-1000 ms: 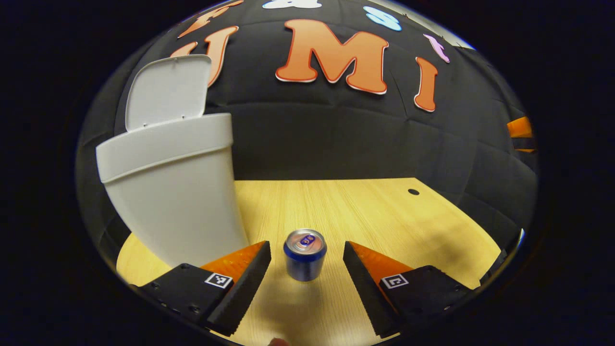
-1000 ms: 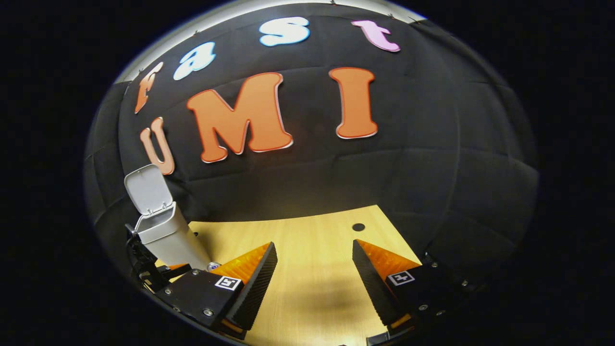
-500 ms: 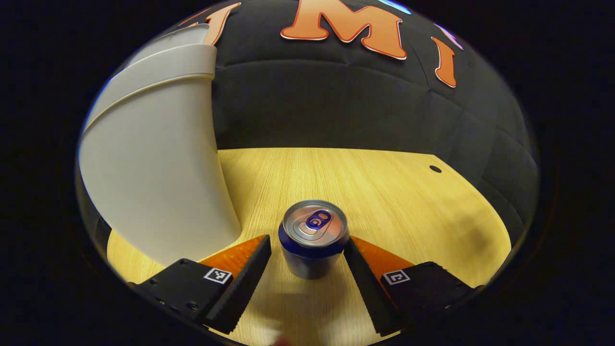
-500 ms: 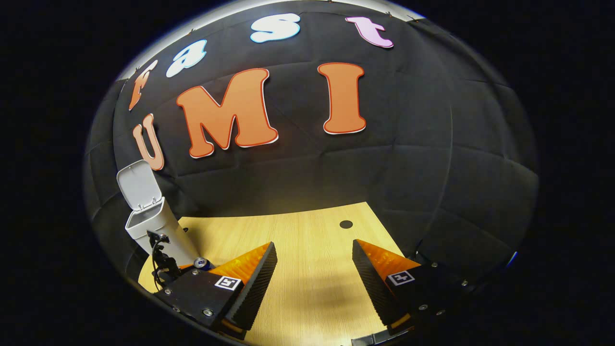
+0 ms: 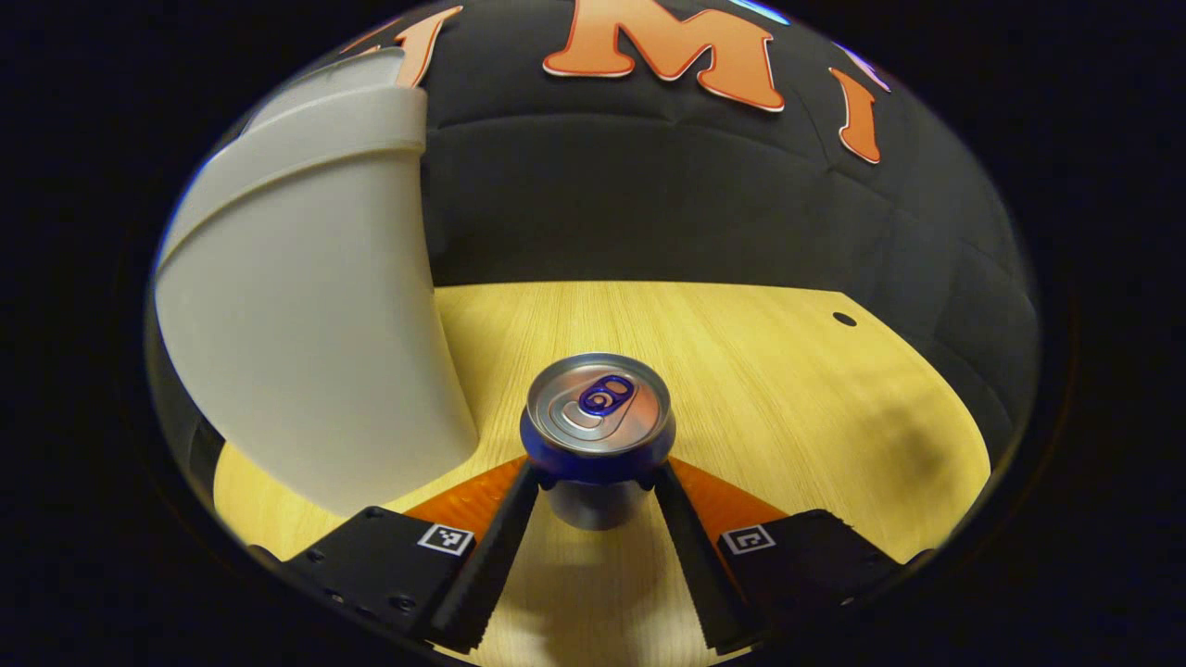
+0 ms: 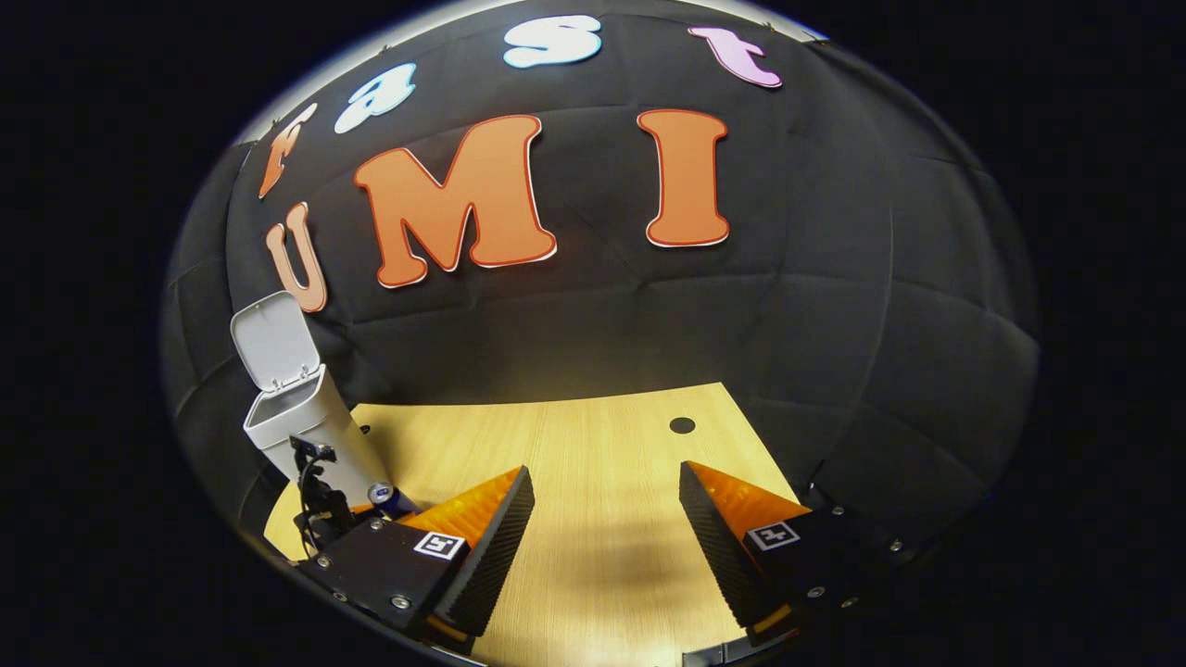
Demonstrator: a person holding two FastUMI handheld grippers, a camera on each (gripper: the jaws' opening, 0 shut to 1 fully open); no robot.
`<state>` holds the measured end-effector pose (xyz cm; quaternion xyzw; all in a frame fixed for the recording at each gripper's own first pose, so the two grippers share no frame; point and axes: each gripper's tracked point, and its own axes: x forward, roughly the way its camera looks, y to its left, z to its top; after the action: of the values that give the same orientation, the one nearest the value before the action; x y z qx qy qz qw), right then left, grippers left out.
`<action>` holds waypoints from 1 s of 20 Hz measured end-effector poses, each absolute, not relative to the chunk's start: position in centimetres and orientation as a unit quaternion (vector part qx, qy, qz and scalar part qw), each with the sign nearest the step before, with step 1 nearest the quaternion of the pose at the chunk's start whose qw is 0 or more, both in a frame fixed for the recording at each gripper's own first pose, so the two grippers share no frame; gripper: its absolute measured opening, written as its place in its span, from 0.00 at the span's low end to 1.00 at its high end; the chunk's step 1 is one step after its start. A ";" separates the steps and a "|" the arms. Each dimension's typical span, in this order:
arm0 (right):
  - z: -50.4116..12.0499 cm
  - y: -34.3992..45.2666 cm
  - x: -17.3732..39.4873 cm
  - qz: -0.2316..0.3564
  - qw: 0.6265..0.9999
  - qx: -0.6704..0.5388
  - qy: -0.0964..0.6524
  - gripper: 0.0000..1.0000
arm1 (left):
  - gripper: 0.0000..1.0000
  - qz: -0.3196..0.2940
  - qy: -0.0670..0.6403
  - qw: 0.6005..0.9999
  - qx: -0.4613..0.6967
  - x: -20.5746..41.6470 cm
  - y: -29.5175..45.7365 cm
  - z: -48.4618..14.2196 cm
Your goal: Press the lid of the desktop garbage bin to open it, pick up the crumpled paper on the desktop and throw it into the bin, then pick up the pop can on the desktop and drop it into the bin, and finally close the garbage bin lid.
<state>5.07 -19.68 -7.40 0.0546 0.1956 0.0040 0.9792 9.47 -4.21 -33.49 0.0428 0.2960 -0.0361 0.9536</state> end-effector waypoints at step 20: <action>-3.7 -14.5 6.3 0.082 0.978 0.130 0.137 0.95 | 0.80 0.113 0.186 0.976 0.011 9.3 12.7 -1.6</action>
<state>6.31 -14.55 -3.68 0.1303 0.1372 0.0825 0.9785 9.35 12.68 -1.60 0.0110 0.1864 0.1135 0.9758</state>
